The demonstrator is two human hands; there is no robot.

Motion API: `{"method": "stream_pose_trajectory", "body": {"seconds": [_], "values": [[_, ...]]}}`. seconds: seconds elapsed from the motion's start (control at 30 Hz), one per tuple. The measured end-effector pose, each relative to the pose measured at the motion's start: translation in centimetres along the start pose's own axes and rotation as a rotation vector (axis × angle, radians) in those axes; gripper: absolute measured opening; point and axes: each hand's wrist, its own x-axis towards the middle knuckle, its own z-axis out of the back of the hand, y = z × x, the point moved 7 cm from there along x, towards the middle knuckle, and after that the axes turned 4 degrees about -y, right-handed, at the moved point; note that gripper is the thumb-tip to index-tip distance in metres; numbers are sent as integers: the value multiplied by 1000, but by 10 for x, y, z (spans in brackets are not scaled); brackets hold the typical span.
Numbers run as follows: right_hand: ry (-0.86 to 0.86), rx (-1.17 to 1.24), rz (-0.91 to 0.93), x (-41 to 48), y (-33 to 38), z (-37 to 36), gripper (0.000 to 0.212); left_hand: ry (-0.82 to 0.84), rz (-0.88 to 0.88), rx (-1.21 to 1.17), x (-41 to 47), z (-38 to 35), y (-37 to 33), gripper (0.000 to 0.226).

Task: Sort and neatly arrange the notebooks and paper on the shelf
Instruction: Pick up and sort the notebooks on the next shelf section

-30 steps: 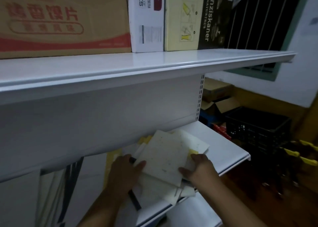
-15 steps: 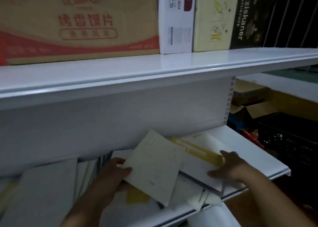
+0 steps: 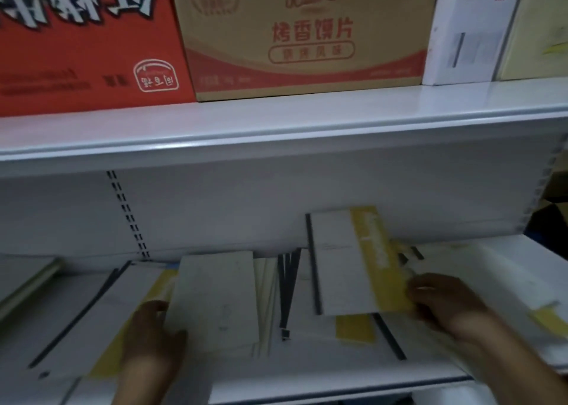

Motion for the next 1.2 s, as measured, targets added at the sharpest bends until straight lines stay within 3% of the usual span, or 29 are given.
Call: {"method": "stream_pose_trajectory", "body": {"seconds": [0.07, 0.17, 0.27, 0.33, 0.4, 0.53, 0.6, 0.73, 0.83, 1.0, 1.1, 1.2], "values": [[-11, -141, 78, 3, 2, -34, 15, 0, -93, 163, -1, -1, -3, 51], [-63, -498, 136, 0, -10, -43, 34, -33, -136, 197, -4, -5, -15, 43], [-328, -366, 338, -9, -13, 2, 39, -31, -328, 0, -25, -13, -58, 36], [-547, -305, 422, -10, -29, 44, 37, 124, -358, -173, -49, -31, -95, 39], [-659, -263, 296, -6, -50, 84, 23, 278, -420, -263, -74, -60, -131, 37], [-588, -426, 48, 10, -85, 113, 64, 473, -659, -242, -122, -120, -202, 23], [-547, -462, 7, 15, -96, 118, 73, 545, -694, -200, -140, -152, -231, 13], [-502, -597, -77, 16, -112, 136, 68, 551, -739, -141, -159, -209, -278, 48], [-455, -618, -66, 13, -118, 147, 62, 578, -782, 61, -168, -246, -293, 61], [-422, -495, -3, 19, -123, 162, 48, 746, -676, 47, -180, -264, -298, 43], [-455, -524, -36, 24, -123, 166, 50, 931, -331, -309, -175, -249, -291, 34], [-365, -620, -123, 33, -119, 162, 53, 892, -170, -578, -152, -217, -269, 32]]}}
